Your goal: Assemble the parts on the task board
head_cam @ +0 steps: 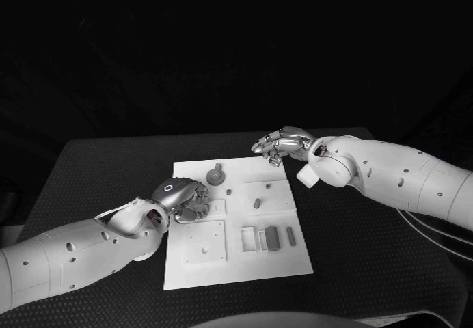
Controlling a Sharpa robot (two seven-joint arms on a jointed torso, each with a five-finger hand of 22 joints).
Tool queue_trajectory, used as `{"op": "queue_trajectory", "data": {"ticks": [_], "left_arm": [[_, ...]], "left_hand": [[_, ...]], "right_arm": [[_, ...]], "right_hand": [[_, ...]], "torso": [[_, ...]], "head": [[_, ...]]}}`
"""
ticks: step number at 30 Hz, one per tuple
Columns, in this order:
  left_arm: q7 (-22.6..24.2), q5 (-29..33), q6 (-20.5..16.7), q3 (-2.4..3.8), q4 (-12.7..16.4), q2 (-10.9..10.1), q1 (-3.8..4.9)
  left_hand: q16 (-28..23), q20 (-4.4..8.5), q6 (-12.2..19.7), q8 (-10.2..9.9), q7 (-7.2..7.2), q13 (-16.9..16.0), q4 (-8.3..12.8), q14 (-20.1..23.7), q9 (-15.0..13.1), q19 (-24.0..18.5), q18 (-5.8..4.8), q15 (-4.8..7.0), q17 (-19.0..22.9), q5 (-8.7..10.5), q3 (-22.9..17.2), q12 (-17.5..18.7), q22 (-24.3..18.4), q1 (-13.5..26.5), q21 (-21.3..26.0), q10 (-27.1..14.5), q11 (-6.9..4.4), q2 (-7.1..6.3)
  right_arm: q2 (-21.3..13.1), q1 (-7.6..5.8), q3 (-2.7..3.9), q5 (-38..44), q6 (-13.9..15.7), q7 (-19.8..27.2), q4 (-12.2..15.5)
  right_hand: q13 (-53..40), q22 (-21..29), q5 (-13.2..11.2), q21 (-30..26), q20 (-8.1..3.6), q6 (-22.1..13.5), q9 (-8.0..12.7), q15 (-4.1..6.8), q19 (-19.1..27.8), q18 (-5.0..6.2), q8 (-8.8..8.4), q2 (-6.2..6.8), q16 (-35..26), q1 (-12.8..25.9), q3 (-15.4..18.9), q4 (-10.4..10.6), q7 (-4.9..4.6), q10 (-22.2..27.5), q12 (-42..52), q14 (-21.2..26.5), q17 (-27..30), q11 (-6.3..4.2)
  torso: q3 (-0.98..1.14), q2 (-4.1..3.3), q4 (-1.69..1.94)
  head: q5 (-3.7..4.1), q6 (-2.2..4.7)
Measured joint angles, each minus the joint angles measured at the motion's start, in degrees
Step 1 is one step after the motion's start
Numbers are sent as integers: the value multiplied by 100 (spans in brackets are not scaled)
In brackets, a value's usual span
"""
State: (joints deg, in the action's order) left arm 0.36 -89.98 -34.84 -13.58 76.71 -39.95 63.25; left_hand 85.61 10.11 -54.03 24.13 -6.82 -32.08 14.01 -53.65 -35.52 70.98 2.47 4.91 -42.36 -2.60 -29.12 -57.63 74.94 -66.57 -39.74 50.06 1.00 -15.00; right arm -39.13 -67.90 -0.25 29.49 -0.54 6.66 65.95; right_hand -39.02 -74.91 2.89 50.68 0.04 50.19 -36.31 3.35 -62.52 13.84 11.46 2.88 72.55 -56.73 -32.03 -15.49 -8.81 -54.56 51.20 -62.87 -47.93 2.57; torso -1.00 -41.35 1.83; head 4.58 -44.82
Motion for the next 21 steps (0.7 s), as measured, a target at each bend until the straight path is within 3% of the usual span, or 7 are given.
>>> {"op": "queue_trajectory", "data": {"ticks": [11,21], "left_arm": [[-74,-15,114,1,-1,14,0],[-86,-21,178,1,1,11,0]], "left_hand": [[27,-9,-2,0,6,0,-69,-33,37,8,0,32,1,0,-36,-23,-1,73,-48,52,-10,73],[27,36,-41,0,61,13,-181,-52,100,6,1,48,1,1,-82,-49,-1,114,-70,72,-29,318]], "right_arm": [[-4,2,0,0,0,0,2],[-6,4,0,0,0,0,1]], "right_hand": [[5,0,0,0,8,0,0,0,8,0,0,0,0,0,0,0,2,0,0,0,0,0],[5,0,0,0,9,7,0,0,9,0,0,0,0,0,0,0,8,0,-1,0,0,0]], "torso": [[2,0,1],[1,0,2]], "head": [[8,-2],[14,-8]]}}
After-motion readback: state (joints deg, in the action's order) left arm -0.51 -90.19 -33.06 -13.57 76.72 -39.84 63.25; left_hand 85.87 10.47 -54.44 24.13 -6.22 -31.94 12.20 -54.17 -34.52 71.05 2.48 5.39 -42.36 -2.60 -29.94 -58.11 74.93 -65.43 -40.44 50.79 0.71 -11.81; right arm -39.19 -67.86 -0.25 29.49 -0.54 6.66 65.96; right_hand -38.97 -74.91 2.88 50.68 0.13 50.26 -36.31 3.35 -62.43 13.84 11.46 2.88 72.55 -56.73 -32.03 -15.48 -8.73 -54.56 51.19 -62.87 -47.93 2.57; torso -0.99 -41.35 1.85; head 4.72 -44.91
